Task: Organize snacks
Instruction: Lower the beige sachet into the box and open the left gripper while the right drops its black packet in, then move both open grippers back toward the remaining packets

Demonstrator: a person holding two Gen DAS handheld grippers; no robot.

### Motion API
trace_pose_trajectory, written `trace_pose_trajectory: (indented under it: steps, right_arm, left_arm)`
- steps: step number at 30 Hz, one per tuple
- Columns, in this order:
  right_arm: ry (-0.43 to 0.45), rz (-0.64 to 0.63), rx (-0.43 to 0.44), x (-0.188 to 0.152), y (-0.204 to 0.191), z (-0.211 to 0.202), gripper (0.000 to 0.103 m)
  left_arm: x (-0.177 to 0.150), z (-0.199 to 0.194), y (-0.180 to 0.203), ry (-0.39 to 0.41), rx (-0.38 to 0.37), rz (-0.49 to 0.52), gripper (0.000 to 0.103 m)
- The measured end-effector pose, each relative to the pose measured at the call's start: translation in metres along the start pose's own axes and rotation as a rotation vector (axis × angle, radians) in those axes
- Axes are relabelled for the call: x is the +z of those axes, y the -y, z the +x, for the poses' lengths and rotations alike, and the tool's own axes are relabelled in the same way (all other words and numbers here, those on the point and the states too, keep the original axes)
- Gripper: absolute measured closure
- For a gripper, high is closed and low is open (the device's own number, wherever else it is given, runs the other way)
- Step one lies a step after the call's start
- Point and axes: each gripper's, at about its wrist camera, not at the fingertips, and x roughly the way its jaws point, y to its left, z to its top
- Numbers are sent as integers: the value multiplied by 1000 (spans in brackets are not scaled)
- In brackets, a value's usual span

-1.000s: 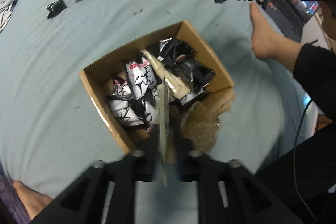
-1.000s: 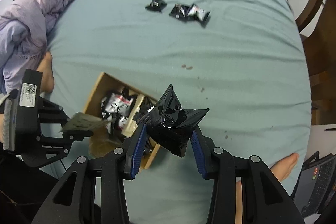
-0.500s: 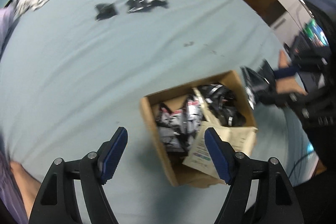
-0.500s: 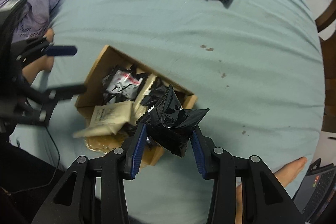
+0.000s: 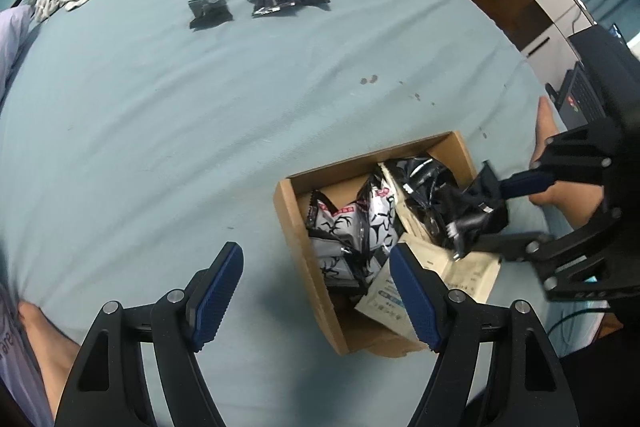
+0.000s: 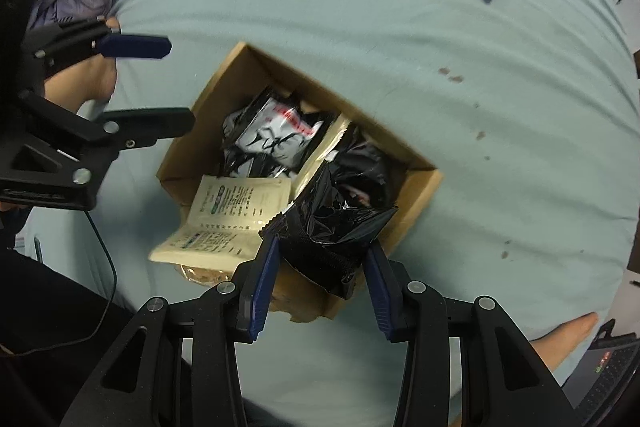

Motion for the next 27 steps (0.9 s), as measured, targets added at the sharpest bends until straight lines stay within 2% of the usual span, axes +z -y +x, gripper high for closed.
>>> trace_pose_trajectory:
  steps: [2,6,10,15,17,20,21,22,25,27]
  right_arm:
    - [26,28,41,1,-1,2,60]
    - [94,89,77,2,1,3,49]
    - [88,75,28,3,5,1,46]
    - [147,192,-35,2,31,-10,46]
    - [201,178,-170,-1,36,-20,46]
    - [194,98,-403,0,31,-24,46]
    - [194,87,-450,-1,30,-25,46]
    - [204,95,-461,-2,30,-27,46]
    - [198,148,-363,-6,39,-29,46]
    - [188,164,-329,-6,42,-29,46]
  left_arm:
    - [0,0,0,1,-1,2,27]
    - [0,2,-2,-8,-3,-12,27]
    - [-2,2,-2,-1,14,-9,27]
    - [-3,0,-2,26,36,-16,27]
    - [-3,0,-3,36,58,-21,27]
    - [-4,0,-3,45,72,-19,27]
    - [-4,0,-4,46,76,-19,27]
    - [-4,-1,-4,49,81,-20,27]
    - [-3,-2,-5,58,101,-25,27]
    - [-3,-3,-6,60,111,-30,27]
